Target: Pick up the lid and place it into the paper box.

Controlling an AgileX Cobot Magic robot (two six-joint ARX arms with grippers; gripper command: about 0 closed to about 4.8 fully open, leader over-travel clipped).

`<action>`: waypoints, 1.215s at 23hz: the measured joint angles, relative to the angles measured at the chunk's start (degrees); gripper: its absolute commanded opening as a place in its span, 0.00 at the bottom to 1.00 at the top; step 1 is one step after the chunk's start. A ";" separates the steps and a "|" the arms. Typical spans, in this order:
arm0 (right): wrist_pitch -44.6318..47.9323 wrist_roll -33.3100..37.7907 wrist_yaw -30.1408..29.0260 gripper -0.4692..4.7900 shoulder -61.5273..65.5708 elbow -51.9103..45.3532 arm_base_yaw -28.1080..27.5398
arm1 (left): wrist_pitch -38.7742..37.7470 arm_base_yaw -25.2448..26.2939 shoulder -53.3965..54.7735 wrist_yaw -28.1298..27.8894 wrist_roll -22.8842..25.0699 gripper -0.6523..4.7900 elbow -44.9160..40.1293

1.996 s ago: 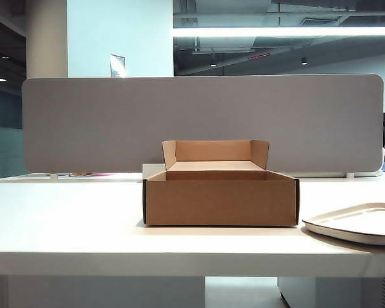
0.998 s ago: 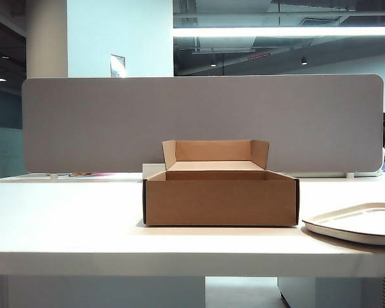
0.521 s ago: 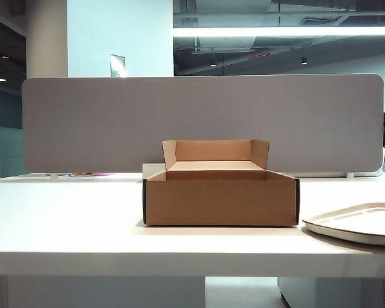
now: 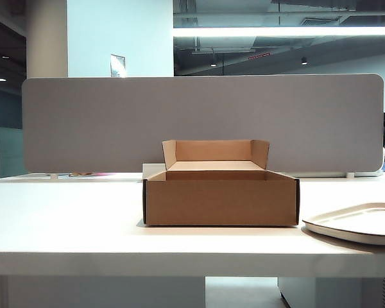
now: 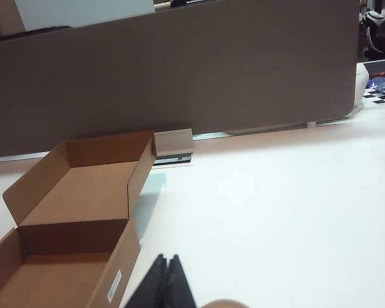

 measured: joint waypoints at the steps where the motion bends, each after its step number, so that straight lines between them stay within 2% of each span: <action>1: -0.33 -0.37 0.00 0.09 1.90 1.44 0.00 | 0.00 0.00 0.00 0.48 0.00 0.11 0.00; 6: -3.28 -3.54 0.09 0.09 11.32 7.21 0.00 | 0.00 0.00 0.00 6.36 0.02 0.11 0.00; 9: -3.87 -4.13 0.09 0.09 17.27 9.99 -0.02 | 0.00 0.00 0.00 11.43 0.02 0.11 0.00; 11: -4.09 -4.72 0.07 0.09 24.65 12.44 -0.02 | -0.04 0.00 0.02 17.00 0.00 0.11 0.00; 18: -4.48 -8.15 -0.35 0.09 40.61 18.14 -0.09 | 0.07 0.00 0.02 26.99 0.00 0.11 0.00; 28: -12.50 -11.23 -0.35 0.09 58.88 32.46 -0.39 | 0.42 -0.02 0.02 31.15 0.00 0.11 0.00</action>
